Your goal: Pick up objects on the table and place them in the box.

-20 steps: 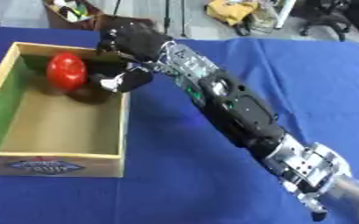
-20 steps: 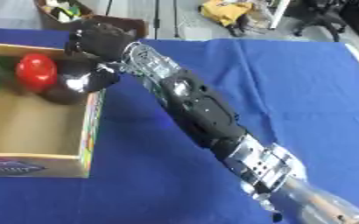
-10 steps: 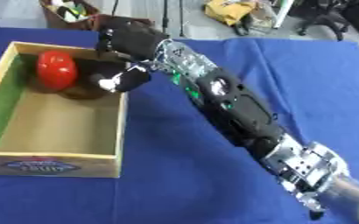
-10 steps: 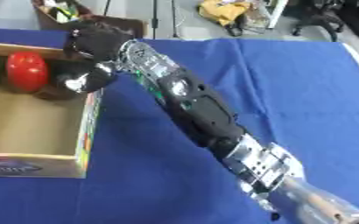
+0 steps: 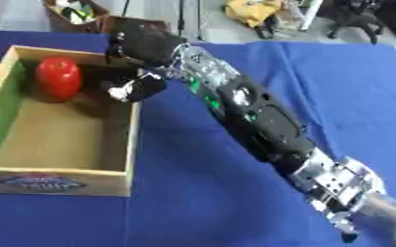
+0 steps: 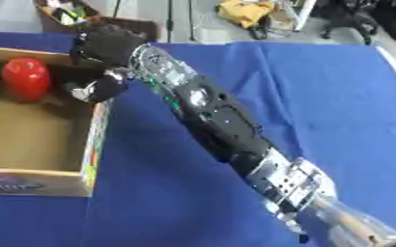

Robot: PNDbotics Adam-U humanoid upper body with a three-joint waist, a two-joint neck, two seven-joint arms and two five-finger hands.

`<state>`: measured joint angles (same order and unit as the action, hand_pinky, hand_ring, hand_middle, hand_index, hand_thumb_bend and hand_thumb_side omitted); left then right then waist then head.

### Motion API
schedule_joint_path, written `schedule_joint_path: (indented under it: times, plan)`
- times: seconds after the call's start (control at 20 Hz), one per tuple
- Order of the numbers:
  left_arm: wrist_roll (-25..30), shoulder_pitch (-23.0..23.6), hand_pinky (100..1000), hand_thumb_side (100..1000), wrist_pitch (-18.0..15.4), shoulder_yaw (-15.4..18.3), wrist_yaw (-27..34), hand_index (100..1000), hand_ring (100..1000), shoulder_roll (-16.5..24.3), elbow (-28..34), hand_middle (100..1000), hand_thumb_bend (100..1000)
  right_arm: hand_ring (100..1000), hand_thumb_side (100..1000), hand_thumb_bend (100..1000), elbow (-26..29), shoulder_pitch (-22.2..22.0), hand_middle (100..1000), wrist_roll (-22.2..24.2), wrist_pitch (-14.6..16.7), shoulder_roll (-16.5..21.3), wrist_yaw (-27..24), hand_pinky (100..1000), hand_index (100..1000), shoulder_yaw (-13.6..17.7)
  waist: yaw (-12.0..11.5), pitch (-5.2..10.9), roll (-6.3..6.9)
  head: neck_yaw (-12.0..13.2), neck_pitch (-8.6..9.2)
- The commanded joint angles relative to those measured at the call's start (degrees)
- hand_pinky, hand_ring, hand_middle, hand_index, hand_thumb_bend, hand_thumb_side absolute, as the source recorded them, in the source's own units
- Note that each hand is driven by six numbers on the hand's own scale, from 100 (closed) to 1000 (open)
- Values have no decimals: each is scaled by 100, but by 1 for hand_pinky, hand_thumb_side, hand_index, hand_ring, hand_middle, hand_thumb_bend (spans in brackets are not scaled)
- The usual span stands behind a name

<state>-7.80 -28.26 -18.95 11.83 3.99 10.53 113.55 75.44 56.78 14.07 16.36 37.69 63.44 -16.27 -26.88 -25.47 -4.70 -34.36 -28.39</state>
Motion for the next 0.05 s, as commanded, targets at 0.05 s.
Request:
schedule_joint_path:
  times: [0.05]
  plan:
    - [-26,-28,164,892,-1,26,-2,667,458,90,105,533,100,904,983,308,495,42,648,17,-72,239,-255,927,813,71,14,117,65,-17,43]
